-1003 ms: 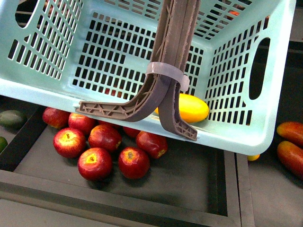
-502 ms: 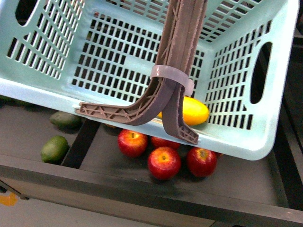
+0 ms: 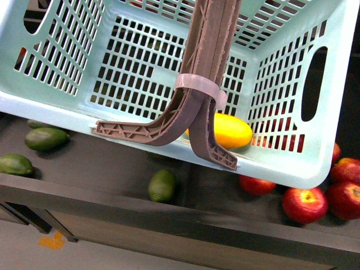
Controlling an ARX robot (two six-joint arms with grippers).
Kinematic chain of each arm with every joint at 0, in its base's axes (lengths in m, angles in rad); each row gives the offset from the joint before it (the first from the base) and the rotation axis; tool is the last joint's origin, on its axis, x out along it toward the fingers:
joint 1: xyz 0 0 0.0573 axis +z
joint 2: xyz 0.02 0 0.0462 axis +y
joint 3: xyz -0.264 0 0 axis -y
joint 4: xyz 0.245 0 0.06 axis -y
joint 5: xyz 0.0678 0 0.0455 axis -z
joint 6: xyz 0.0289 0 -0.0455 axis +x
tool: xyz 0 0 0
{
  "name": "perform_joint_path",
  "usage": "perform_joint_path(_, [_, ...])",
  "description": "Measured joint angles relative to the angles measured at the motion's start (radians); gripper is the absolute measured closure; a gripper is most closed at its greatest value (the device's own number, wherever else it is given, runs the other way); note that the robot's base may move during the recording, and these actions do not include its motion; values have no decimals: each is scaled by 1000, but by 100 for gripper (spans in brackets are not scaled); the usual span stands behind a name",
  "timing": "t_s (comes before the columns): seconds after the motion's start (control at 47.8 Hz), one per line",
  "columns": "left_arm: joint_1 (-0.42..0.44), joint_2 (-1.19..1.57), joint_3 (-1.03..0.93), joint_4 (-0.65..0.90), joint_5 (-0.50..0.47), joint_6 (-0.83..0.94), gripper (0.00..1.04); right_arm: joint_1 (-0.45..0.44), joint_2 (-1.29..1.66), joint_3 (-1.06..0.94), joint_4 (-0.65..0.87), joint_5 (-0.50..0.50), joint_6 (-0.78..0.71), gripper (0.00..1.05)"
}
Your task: Pick mango and avocado into basket
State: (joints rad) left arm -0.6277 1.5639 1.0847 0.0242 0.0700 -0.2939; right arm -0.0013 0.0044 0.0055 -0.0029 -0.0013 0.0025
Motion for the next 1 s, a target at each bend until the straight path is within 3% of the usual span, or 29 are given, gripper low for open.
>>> perform_joint_path(1.003, [20, 0, 0, 0, -27, -4, 98, -1, 0, 0, 0, -5, -1, 8])
